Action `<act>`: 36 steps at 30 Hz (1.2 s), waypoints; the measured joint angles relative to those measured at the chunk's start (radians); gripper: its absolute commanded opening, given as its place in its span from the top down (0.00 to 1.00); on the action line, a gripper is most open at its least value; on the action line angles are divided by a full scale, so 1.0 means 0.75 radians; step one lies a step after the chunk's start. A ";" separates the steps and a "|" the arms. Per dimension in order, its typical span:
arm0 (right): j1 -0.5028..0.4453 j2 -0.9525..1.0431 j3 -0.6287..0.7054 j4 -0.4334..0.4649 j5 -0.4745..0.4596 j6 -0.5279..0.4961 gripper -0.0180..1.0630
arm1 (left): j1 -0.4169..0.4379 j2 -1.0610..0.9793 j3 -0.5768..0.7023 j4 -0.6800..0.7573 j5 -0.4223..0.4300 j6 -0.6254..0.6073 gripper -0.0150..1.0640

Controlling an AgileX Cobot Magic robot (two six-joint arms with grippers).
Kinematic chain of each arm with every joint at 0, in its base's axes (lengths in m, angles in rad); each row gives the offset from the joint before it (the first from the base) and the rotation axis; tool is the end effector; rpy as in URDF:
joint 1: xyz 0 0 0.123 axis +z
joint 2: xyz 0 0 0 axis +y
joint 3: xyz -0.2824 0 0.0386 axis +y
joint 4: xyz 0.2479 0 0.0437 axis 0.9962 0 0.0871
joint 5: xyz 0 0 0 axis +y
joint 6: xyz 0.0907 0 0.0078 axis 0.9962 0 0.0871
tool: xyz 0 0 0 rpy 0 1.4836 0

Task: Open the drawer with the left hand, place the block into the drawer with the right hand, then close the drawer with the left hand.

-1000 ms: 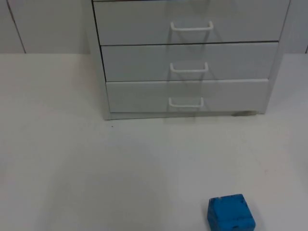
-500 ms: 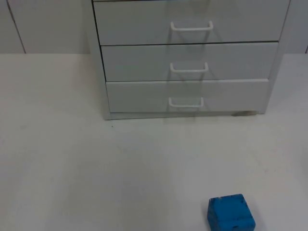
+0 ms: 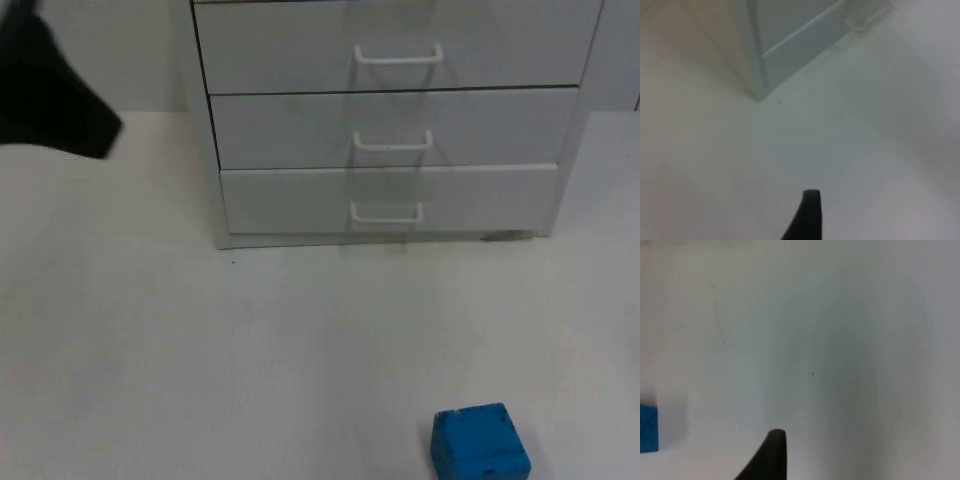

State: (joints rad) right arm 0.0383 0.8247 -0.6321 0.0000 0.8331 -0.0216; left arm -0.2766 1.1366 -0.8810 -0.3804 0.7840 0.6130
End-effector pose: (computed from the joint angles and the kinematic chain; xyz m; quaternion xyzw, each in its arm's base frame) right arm 0.1419 0.0054 0.2785 -0.0285 0.9500 0.0026 0.3109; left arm 0.2056 -0.0832 0.3053 0.3240 0.8818 -0.1155 0.3227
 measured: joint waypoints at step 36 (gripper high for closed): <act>0.000 0.000 0.000 -0.047 -0.079 0.010 0.01 | -0.639 1.160 -0.445 1.158 -0.600 -0.257 0.32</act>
State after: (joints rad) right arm 0.0383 0.8247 -0.6321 -0.0354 0.7738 -0.0144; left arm -0.7559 2.0064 -1.2148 0.4877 0.3342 0.4200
